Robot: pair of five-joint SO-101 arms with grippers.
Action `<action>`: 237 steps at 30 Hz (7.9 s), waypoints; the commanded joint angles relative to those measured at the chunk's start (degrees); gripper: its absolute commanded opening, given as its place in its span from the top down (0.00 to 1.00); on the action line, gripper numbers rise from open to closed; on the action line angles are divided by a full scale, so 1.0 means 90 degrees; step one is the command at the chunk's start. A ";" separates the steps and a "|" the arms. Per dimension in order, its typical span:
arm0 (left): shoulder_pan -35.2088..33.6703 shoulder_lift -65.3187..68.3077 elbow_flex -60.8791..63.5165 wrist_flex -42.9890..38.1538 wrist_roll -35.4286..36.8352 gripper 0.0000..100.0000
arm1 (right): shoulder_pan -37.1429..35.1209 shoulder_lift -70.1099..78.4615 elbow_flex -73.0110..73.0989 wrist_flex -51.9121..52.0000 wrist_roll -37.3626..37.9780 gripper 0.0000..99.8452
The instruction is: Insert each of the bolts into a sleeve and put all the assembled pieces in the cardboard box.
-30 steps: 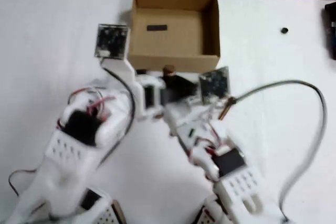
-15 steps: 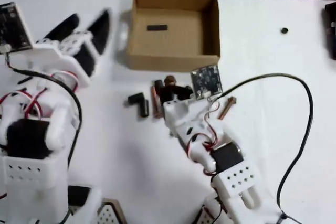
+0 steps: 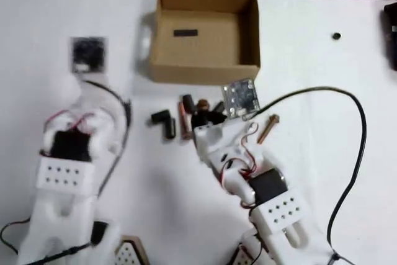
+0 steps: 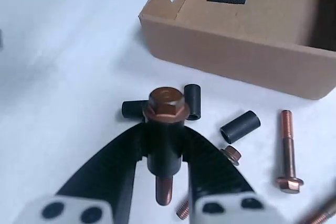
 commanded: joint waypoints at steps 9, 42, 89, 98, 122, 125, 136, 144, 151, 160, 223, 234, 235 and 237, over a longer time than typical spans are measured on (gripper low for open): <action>0.1192 -0.0039 0.0024 0.0996 -0.0176 0.98 | 0.0044 -0.0024 -0.0821 0.0864 0.0020 0.98; 0.1006 -0.0059 0.0503 0.1377 -0.0332 0.98 | 0.2183 1.1726 -1.4388 0.4694 0.1250 0.98; 0.1006 -0.0059 0.0474 0.1563 -0.0322 0.98 | 0.1851 0.9939 -1.6742 0.7048 0.1231 0.55; 0.1006 -0.0049 0.0484 0.1514 -0.0352 0.98 | 0.1949 0.6354 -1.1536 0.7048 0.1211 0.55; 0.1055 -0.0020 0.0493 0.1592 -0.0313 0.98 | 0.3326 0.1314 -0.2901 0.5661 0.1241 0.98; 0.1065 0.0000 0.0493 0.1592 -0.0098 0.98 | 0.3297 0.1177 -0.2247 0.5270 0.1241 0.98; 0.1416 0.2110 -0.0425 0.1827 0.0821 0.98 | 0.3150 0.0523 -0.1748 0.4107 0.1250 0.98; -0.0821 0.2637 -0.1314 0.1905 -0.0068 0.98 | 0.0757 0.0816 -0.1026 0.1978 0.0352 0.98; -0.2217 0.2637 -0.0972 0.1954 -0.0625 0.98 | -0.0405 0.3707 -0.2071 0.0747 -0.0850 0.98; -0.2481 0.2637 -0.0288 0.1934 -0.0615 0.98 | -0.1158 0.7331 -0.5079 0.1001 -0.1709 0.98; -0.2442 0.2628 -0.0190 0.2071 -0.0625 0.98 | -0.1617 0.8884 -0.8440 0.3687 -0.1006 0.70; -0.2442 0.2628 -0.0190 0.2129 -0.0625 0.98 | -0.1617 0.9714 -0.8479 0.3678 -0.1006 0.70; -0.2442 0.2628 -0.0200 0.2159 -0.0625 0.98 | -0.1626 0.9734 -0.8479 0.3629 -0.1006 0.70; -0.2442 0.2628 -0.0190 0.2159 -0.0625 0.98 | -0.1626 0.9734 -0.8479 0.3590 -0.1006 0.70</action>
